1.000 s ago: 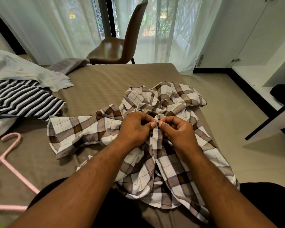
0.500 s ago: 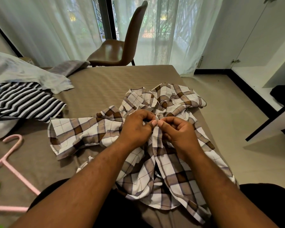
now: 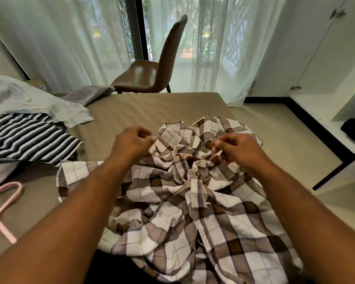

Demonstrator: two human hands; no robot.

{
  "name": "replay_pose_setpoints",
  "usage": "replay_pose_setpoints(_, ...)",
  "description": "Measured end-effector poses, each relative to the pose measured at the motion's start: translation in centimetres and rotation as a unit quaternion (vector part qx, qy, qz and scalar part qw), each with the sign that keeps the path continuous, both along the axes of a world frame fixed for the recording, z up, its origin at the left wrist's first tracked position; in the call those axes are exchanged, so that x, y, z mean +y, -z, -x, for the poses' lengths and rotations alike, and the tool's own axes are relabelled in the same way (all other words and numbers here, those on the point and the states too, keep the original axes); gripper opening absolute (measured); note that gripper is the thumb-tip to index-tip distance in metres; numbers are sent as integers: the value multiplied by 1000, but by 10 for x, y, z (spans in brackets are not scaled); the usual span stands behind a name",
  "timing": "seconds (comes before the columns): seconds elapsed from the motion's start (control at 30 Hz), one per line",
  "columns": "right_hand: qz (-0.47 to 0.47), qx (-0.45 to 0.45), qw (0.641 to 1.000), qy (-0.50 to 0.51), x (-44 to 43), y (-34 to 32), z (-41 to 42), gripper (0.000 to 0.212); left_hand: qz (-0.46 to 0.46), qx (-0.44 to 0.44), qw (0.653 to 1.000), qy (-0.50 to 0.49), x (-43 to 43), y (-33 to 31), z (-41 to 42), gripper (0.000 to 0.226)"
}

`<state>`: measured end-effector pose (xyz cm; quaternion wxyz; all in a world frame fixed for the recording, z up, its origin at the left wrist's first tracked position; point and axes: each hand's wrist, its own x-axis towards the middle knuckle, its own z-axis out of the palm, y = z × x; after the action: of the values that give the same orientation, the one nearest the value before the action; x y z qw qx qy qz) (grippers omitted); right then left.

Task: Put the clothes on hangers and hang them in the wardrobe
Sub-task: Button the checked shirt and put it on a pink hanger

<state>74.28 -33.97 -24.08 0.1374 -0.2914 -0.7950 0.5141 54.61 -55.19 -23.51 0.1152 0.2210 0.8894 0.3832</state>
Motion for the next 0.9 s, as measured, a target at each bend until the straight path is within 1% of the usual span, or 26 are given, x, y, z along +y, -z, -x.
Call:
replay_pose_setpoints(0.03,-86,-23,996,-3,16,2,15,15,108,52,993,-1,-1,5,16,45)
replay_pose_setpoints(0.07,-160,-45,986,-8,30,4,32,18,204,77,976,14,0,12,28,55)
replay_pose_setpoints(0.1,-212,-61,975,-17,43,7,48,22,262,69,962,44,1,18,38,61)
replay_pose_setpoints(0.13,-246,-76,966,-35,53,11,63,28,276,36,957,80,2,24,42,60)
replay_pose_setpoints(0.2,-304,-136,937,-103,68,24,92,52,232,-42,962,139,4,34,47,43)
replay_pose_setpoints(0.23,-333,-184,915,-134,72,29,104,62,221,-46,960,166,4,36,51,33)
replay_pose_setpoints(0.27,-352,-228,896,-148,74,33,115,66,222,-30,956,190,4,34,57,27)
replay_pose_setpoints(0.3,-362,-261,882,-152,76,35,123,64,228,-15,951,208,3,28,66,23)
replay_pose_setpoints(0.37,-376,-306,855,-187,85,29,142,48,240,3,944,224,-2,8,92,17)
replay_pose_setpoints(0.4,-371,-335,839,-213,90,20,150,41,247,3,943,224,-6,-5,110,14)
replay_pose_setpoints(0.43,-349,-362,833,-231,95,8,156,36,256,-5,941,221,-9,-19,126,13)
replay_pose_setpoints(0.47,-303,-374,846,-231,101,-4,161,32,258,-22,941,218,-13,-34,142,13)
replay_pose_setpoints(0.5,-249,-361,873,-216,107,-16,167,25,258,-34,942,209,-14,-49,158,14)
replay_pose_setpoints(0.53,-214,-320,905,-182,113,-23,173,17,252,-24,949,189,-13,-61,173,15)
replay_pose_setpoints(0.57,-219,-255,933,-126,120,-28,181,13,235,10,959,156,-8,-70,187,16)
replay_pose_setpoints(0.6,-256,-175,949,-59,127,-29,191,17,204,59,971,108,-1,-74,203,17)
replay_pose_setpoints(0.63,-286,-100,953,0,129,-27,199,24,170,120,977,49,7,-73,214,16)
replay_pose_setpoints(0.67,-295,-43,954,27,127,-24,205,36,141,176,974,-5,17,-69,222,17)
replay_pose_setpoints(0.7,-273,-9,962,22,124,-18,209,50,132,224,965,-42,25,-61,224,24)
replay_pose_setpoints(0.73,-239,4,971,0,120,-10,213,66,153,254,953,-56,32,-51,221,38)
replay_pose_setpoints(0.77,-227,-1,974,-15,116,1,214,78,183,268,944,-61,36,-39,213,53)
replay_pose_setpoints(0.8,-237,-15,971,-24,111,12,211,83,197,277,938,-60,39,-25,205,63)
replay_pose_setpoints(0.83,-256,-26,966,-33,106,21,206,81,203,275,938,-55,41,-13,195,66)
replay_pose_setpoints(0.9,-282,-31,957,-58,91,36,190,70,189,241,951,-33,41,9,173,64)
